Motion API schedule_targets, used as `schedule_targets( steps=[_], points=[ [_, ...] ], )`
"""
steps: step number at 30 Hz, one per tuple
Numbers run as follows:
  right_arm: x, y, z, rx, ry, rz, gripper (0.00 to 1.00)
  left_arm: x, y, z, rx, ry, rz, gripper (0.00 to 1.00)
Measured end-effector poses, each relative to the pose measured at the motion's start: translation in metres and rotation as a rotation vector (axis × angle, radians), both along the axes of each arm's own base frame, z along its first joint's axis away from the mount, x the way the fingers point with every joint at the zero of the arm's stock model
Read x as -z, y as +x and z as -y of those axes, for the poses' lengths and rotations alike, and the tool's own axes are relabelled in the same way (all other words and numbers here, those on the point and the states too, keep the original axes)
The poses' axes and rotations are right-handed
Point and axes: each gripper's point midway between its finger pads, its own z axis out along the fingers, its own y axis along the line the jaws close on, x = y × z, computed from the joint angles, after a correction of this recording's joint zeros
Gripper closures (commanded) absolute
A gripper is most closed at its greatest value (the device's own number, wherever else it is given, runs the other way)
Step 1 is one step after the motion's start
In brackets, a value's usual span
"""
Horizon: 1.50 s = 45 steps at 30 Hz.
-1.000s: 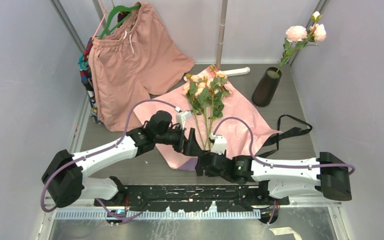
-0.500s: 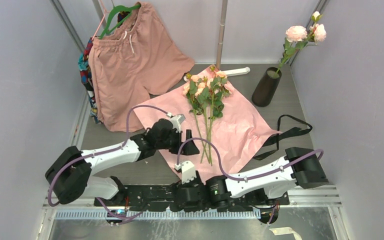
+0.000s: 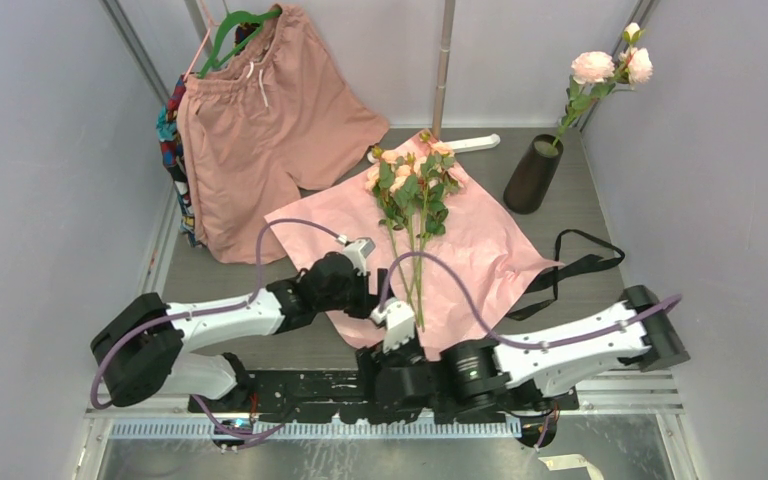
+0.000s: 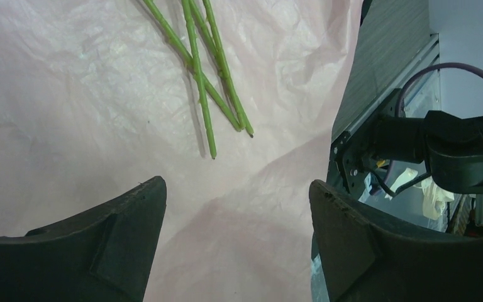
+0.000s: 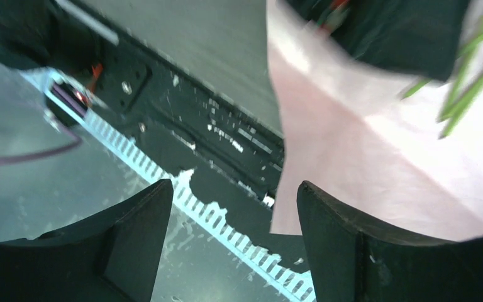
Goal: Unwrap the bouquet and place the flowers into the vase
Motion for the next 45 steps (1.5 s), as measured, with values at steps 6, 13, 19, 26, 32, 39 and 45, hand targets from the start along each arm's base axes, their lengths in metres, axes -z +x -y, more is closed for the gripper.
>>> schedule_targets(
  steps=[6, 13, 19, 26, 32, 39, 45],
  points=[
    [-0.086, 0.053, 0.054, 0.173, 0.197, 0.118, 0.24, 0.025, -0.024, -0.008, 0.006, 0.013, -0.046, 0.16],
    [-0.122, 0.113, 0.118, 0.376, 0.188, 0.24, 0.22, 0.039, -0.037, -0.006, 0.016, 0.034, -0.075, 0.17],
    [-0.11, 0.154, 0.14, 0.502, 0.006, 0.292, 0.18, 0.039, -0.038, -0.005, 0.016, 0.038, -0.066, 0.17],
    [-0.091, 0.201, 0.16, 0.617, -0.091, 0.237, 0.17, 0.032, -0.035, -0.006, -0.002, 0.029, -0.037, 0.17],
    [-0.043, 0.253, 0.152, 0.651, -0.162, 0.096, 0.21, 0.033, -0.047, -0.004, 0.022, 0.028, -0.037, 0.18],
    [0.015, 0.282, 0.134, 0.601, -0.222, -0.038, 0.25, 0.049, -0.071, -0.004, 0.06, 0.06, -0.072, 0.19],
    [0.051, 0.301, 0.118, 0.567, -0.248, -0.113, 0.35, 0.05, -0.106, 0.005, 0.12, 0.072, -0.064, 0.19]
  ],
)
